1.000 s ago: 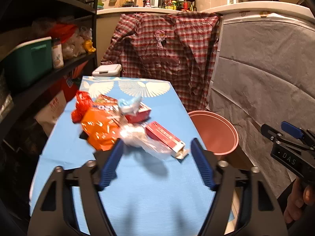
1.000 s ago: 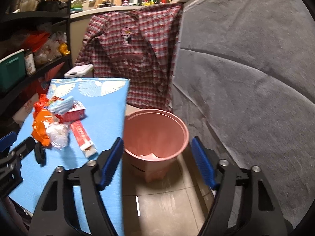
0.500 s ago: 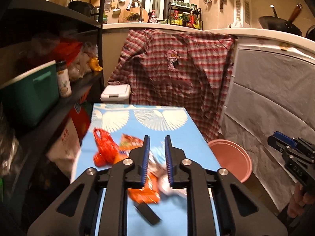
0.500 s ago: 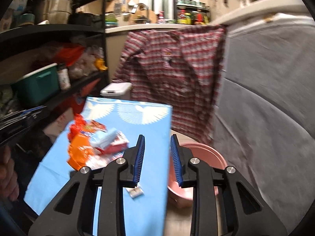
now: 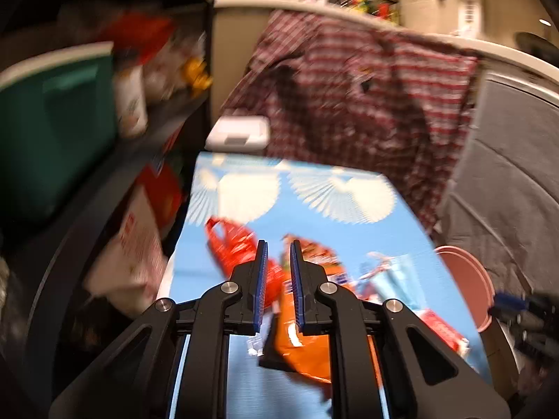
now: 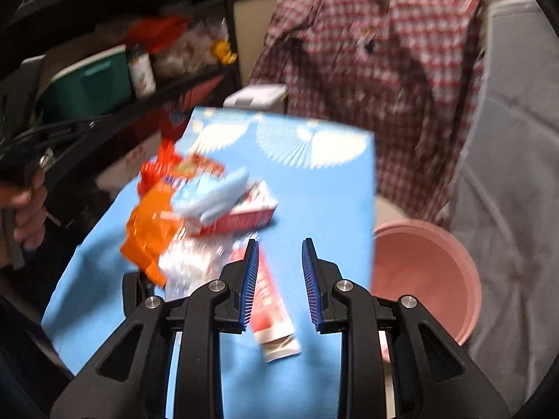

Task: Collect trash
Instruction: 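Grasp the red plastic bag with the left gripper while the right grasps the red ointment box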

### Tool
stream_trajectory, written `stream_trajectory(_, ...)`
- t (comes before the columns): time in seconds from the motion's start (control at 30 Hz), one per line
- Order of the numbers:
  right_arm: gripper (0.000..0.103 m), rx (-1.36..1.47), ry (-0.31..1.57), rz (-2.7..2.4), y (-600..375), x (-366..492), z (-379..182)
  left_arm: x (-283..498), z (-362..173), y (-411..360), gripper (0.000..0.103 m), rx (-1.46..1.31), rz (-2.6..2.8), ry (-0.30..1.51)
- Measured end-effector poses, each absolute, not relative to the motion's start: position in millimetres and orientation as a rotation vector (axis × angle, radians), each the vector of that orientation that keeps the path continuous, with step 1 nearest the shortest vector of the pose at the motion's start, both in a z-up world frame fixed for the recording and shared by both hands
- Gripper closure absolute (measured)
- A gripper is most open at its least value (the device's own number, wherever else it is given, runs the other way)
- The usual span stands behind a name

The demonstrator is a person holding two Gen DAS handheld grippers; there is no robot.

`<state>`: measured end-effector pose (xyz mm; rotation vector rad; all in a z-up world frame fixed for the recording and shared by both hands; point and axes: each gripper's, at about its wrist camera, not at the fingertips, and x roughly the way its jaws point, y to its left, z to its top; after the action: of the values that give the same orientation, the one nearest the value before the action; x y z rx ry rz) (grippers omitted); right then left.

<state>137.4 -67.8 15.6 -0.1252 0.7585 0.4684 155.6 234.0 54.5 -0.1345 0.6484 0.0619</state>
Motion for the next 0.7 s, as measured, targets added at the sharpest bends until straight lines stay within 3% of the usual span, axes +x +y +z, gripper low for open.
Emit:
stream_trajectory(0.27,0.055,-0.191,0.846,0.488,-49,148,-15,196,9,259,0.089,-0.213,0.103,0.782)
stream_trajectory(0.37,0.054,-0.198,0.881,0.476,-49,155,-27,205,-3,259,0.073,-0.204,0.106,0.812)
stream_trajectory(0.43,0.053,-0.199,0.906,0.475,-48,158,-34,209,-9,260,0.053,-0.204,0.108,0.824)
stream_trajectory(0.7,0.049,-0.211,0.943,0.486,-45,162,-45,223,-31,267,0.047,-0.246,0.115,0.896)
